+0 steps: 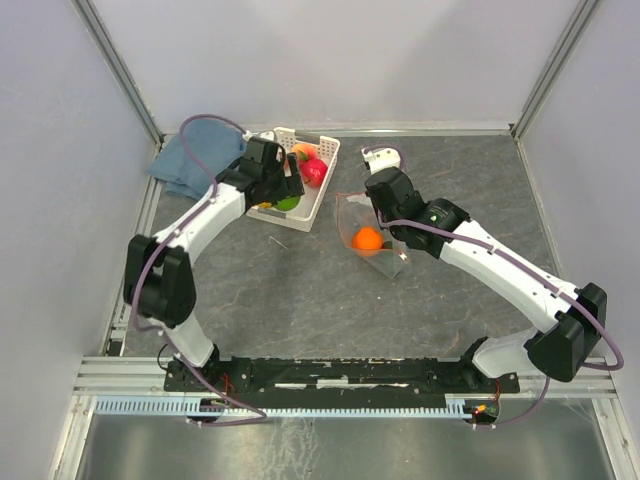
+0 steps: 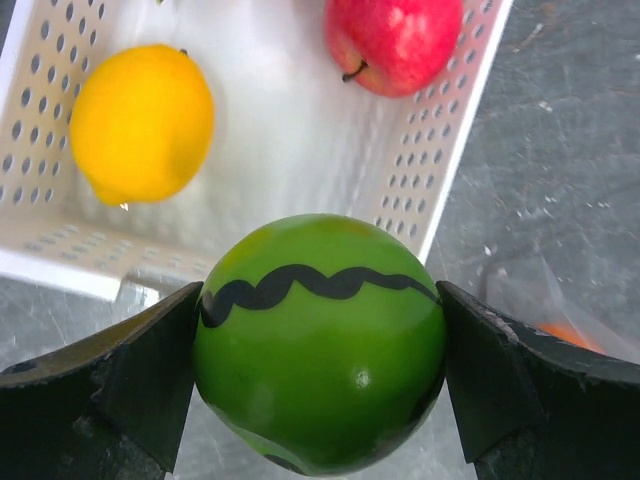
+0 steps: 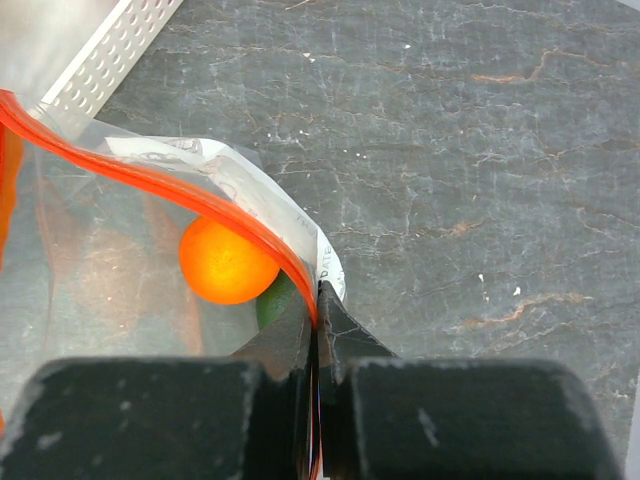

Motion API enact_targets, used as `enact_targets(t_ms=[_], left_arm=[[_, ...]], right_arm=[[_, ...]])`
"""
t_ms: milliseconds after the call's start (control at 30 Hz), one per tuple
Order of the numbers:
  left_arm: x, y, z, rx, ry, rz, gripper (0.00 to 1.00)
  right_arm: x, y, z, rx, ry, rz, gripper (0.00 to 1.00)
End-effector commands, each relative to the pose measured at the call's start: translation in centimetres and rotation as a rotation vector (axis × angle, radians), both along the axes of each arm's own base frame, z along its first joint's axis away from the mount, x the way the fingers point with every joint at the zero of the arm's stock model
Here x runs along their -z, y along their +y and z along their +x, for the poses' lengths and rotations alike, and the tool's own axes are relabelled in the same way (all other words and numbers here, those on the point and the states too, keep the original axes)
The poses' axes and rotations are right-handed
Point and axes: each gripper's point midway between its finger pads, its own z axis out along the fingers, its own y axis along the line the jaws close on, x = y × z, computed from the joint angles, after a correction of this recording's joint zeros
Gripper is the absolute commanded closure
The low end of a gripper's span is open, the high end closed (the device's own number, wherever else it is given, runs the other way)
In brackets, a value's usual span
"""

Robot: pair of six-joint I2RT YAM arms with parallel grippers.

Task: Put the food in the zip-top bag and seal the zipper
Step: Pick up the fake fruit from the bin.

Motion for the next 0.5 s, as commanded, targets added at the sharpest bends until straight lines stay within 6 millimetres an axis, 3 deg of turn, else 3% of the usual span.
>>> enact_targets(t_ms=[0, 200, 467], left_arm=[[-6.2, -1.2, -1.2, 0.005, -0.167, -0.187, 0.38], [-11.1, -1.7, -4.5, 0.036, -0.306, -0.334, 0.39], [-14.9, -3.2, -8.5, 0.120, -0.394, -0.454, 0.39]], right_arm=[[-1.7, 1.3, 0.4, -0.013, -0.037, 0.093, 0.95], [-1.8, 2.0, 0.3, -0.029, -0.031, 0.131, 0.95], [-1.7, 2.7, 0.2, -0.038, -0.023, 0.175, 0.96]])
